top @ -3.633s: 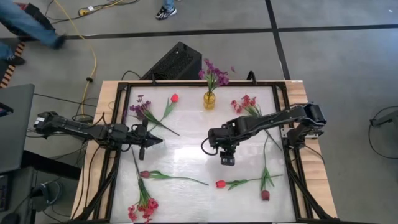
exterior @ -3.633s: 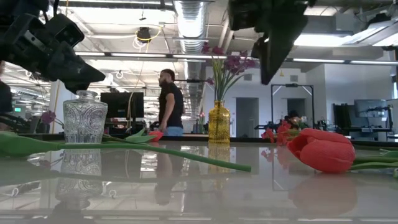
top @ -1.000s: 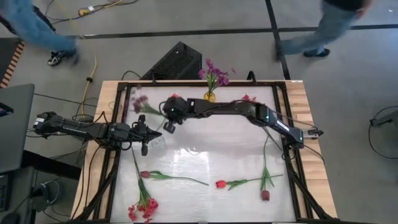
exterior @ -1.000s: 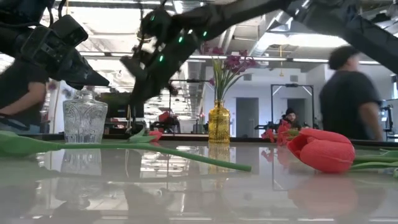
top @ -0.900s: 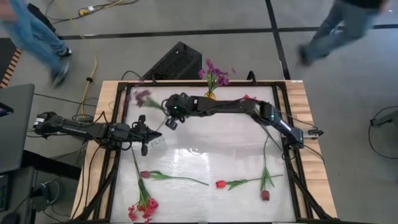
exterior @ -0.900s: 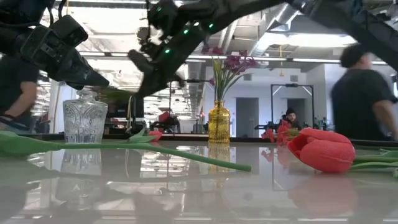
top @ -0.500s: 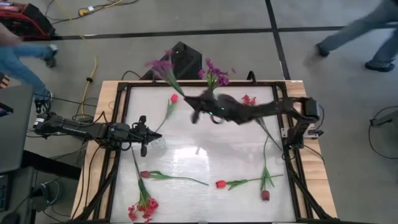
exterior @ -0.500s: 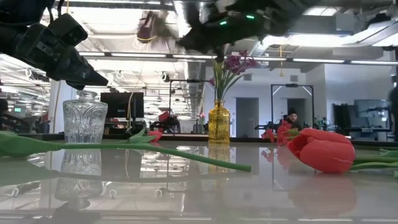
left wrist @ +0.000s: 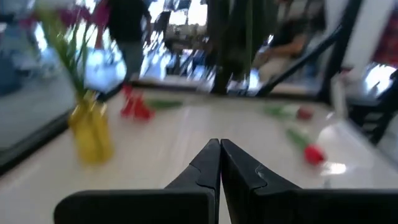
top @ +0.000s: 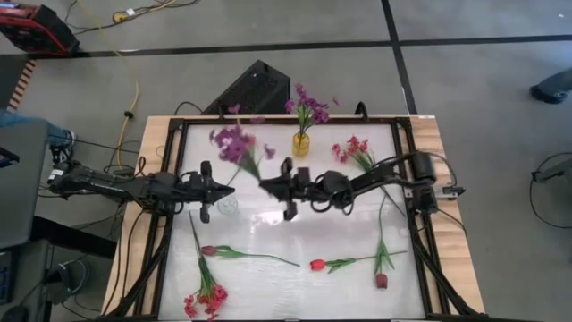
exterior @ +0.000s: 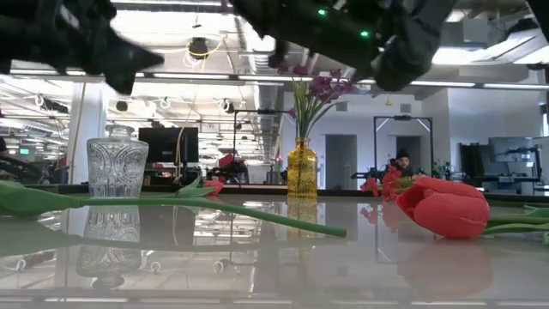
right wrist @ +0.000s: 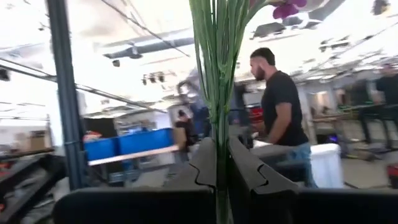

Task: Sort flowers into vase by color
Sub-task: Put the violet flowers into the yellow vase

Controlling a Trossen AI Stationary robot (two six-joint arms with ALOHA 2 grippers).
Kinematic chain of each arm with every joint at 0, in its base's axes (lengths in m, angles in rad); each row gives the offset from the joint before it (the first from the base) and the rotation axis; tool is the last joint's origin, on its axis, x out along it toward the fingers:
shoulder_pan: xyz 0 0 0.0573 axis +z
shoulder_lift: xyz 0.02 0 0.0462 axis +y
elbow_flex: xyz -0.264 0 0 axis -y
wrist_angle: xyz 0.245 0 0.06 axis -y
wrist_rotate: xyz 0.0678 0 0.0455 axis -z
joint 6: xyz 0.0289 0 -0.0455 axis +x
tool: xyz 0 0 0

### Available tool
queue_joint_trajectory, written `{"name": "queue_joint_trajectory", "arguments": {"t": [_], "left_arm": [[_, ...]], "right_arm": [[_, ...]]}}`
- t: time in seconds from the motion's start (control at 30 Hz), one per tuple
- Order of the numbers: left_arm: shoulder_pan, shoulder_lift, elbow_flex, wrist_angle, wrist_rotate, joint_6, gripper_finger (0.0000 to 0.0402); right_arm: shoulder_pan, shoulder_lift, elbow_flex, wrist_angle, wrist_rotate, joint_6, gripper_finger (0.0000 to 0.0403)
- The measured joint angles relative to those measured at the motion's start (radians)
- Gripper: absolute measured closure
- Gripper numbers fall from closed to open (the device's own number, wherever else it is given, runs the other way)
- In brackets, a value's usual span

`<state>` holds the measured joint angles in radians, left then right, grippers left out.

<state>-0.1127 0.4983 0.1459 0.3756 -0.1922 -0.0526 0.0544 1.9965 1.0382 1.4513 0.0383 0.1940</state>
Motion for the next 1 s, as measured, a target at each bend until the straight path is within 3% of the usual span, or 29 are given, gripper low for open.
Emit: {"name": "queue_joint_trajectory", "arguments": {"t": [0.23, 0.6, 0.77, 1.0], "left_arm": [[0.0, 0.068, 0.0, 0.208, 0.169, 0.069, 0.0373], [0.0, 0.287, 0.0, 0.49, 0.133, 0.033, 0.0258], [0.0, 0.34, 0.001, 0.578, 0.158, 0.033, 0.0248], [0.001, 0.392, 0.037, 0.574, 0.097, 0.026, 0.0247]], "right_arm": [[0.026, 0.126, 0.208, -0.02, -0.043, -0.033, 0.0367], [0.009, 0.151, 0.337, -0.177, -0.041, -0.107, 0.0367], [0.011, 0.15, 0.337, -0.191, -0.041, -0.14, 0.0367], [0.01, 0.15, 0.337, -0.188, -0.039, -0.143, 0.0367]]}}
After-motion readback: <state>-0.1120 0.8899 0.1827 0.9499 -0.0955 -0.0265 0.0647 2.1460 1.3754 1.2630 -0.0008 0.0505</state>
